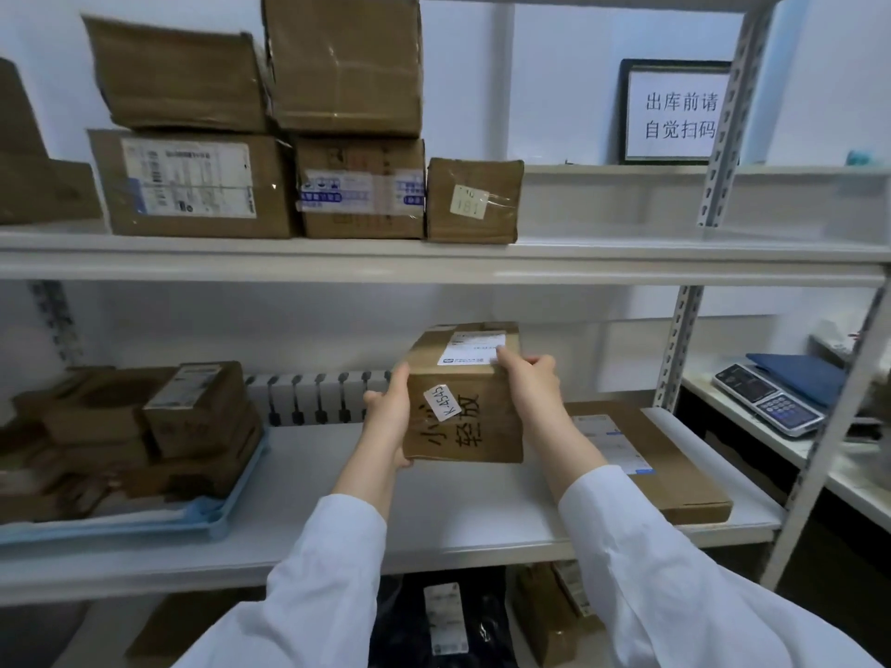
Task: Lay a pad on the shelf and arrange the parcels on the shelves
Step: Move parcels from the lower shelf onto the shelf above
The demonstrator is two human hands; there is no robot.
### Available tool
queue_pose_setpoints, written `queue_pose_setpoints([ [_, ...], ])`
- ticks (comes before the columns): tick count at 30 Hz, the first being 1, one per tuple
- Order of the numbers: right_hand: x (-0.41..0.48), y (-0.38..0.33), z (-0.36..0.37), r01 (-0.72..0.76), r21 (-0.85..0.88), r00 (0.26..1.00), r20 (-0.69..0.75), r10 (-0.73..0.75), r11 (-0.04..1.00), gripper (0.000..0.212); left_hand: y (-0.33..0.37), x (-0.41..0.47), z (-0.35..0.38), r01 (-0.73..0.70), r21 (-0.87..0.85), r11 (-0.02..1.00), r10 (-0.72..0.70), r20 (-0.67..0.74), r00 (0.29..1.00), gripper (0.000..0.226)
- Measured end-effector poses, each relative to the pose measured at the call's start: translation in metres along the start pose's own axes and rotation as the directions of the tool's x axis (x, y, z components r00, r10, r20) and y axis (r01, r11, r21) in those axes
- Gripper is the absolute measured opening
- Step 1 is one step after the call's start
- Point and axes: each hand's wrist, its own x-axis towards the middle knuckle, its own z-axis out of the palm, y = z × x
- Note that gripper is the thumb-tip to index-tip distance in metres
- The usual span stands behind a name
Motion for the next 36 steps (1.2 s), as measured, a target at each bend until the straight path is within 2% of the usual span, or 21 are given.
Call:
queue_pose_setpoints([
  [5,-0.025,-0.015,0.005,-0.003,0.125,0.997,-0.075,0.012,0.992,0.052,0.014,-0.017,-0.031,0.014,-0.017,1.000,-0.014,0.027,1.000,0.066],
  [9,-0.037,-0.027,0.002,0.047,0.110,0.988,-0.152,-0.030,0.993,0.072,0.024,-0.024,-0.049,-0.029,0.009,1.000,0.029,0.051,0.998,0.046],
  [12,-0.048,-0.037,-0.003,0.114,0.119,0.971,-0.225,-0.085,0.986,0.078,0.033,-0.035,-0.061,-0.082,0.004,0.997,0.081,0.100,0.992,0.045],
  [17,-0.068,-0.051,-0.010,0.217,0.133,0.935,-0.314,-0.167,0.967,0.069,0.045,-0.049,-0.066,-0.174,-0.028,0.984,0.176,0.188,0.966,0.057],
  [22,-0.087,-0.067,-0.020,0.356,0.132,0.846,-0.467,-0.258,0.925,0.063,0.058,-0.068,-0.058,-0.337,-0.070,0.939,0.343,0.266,0.901,0.055],
  [27,-0.096,-0.085,-0.033,0.474,0.229,0.820,-0.468,-0.331,0.850,0.071,0.074,-0.082,-0.047,-0.504,-0.147,0.851,0.525,0.222,0.821,0.046],
  [31,-0.097,-0.101,-0.039,0.564,0.282,0.799,-0.422,-0.428,0.776,0.081,0.087,-0.089,-0.041,-0.551,-0.198,0.811,0.584,0.195,0.788,0.037],
  [36,-0.094,-0.125,-0.045,0.664,0.271,0.740,-0.373,-0.560,0.697,0.091,0.111,-0.097,-0.027,-0.573,-0.317,0.755,0.633,0.128,0.763,0.027],
])
